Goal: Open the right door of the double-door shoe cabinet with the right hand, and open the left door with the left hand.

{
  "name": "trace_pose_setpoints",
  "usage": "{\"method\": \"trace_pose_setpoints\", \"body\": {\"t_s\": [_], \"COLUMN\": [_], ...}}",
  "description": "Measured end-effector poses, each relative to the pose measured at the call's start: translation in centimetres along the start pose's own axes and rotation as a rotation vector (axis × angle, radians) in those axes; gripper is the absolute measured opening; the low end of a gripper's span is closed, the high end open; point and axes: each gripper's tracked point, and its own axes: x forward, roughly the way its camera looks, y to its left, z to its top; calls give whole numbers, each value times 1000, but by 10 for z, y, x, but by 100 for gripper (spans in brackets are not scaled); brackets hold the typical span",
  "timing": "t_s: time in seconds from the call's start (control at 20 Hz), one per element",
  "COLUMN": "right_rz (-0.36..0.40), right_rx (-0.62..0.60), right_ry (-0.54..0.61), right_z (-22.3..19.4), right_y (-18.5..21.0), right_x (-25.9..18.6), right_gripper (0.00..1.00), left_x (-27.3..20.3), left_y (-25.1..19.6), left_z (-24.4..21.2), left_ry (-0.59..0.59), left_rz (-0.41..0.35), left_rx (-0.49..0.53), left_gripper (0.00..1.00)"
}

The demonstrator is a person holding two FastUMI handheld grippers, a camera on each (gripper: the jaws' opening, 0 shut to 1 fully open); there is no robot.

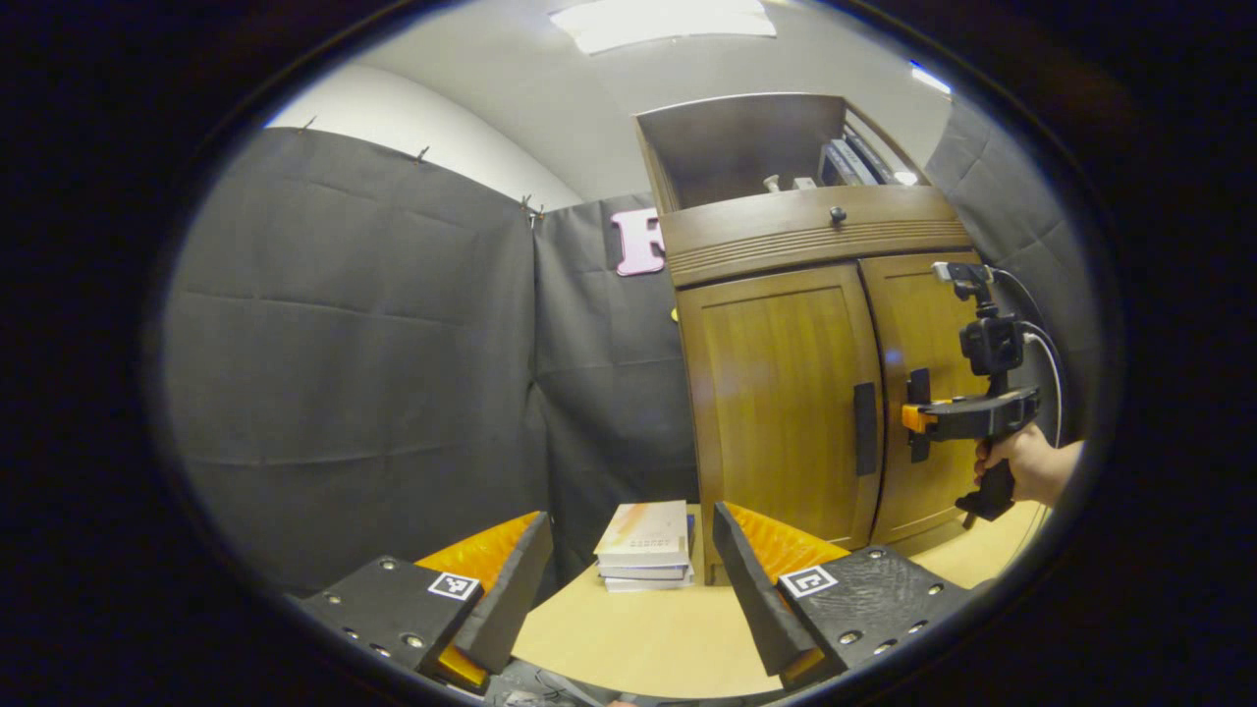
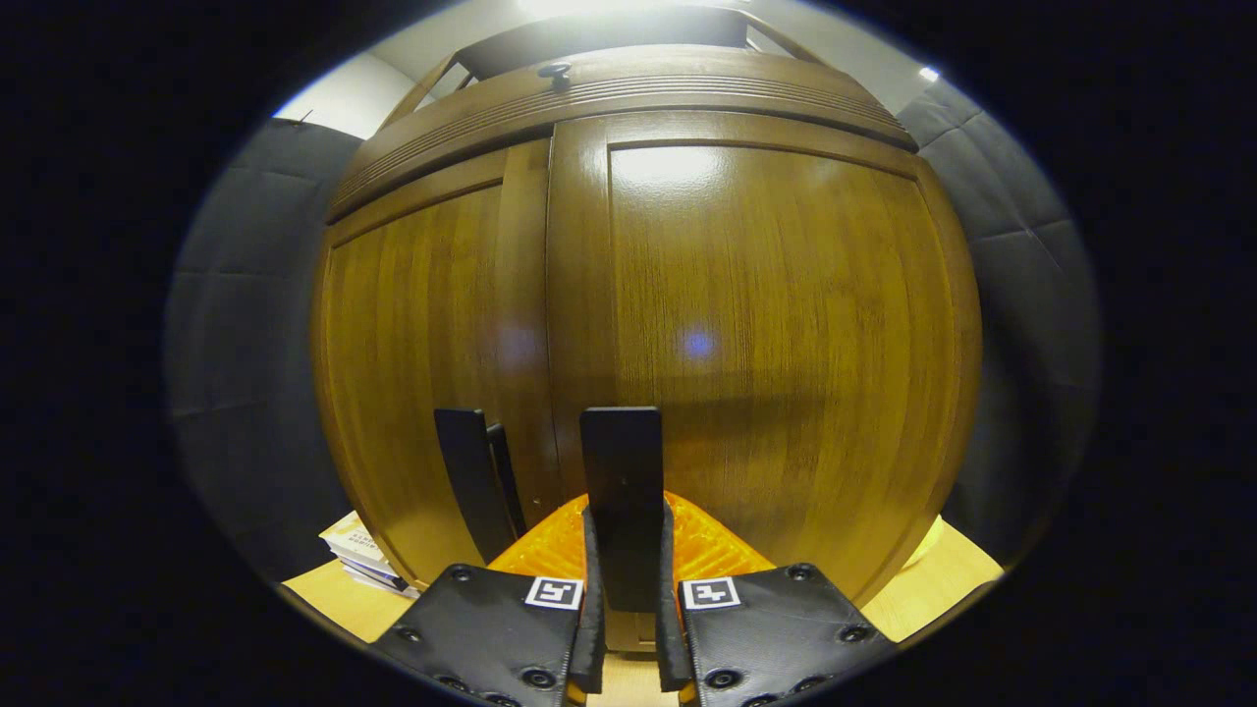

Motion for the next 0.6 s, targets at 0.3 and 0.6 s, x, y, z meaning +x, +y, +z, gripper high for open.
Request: {"method": "trace_pose_setpoints", "body": {"t_s": [0.3,0.6], "right_rz": [7,4], "right_rx": [-4,-10], "right_ry": [0,6], "right_z": [5,7], "right_y": [1,-2], "right_x": [-5,-16], "right_gripper": [23,23], "left_x": [-6,-12], "left_y": [-6,-10], "left_z": [7,15], "left_ry": [-28,-47], "left_rz": [-28,-68], "left_rx": [-4,-17], "left_gripper": [96,96]}}
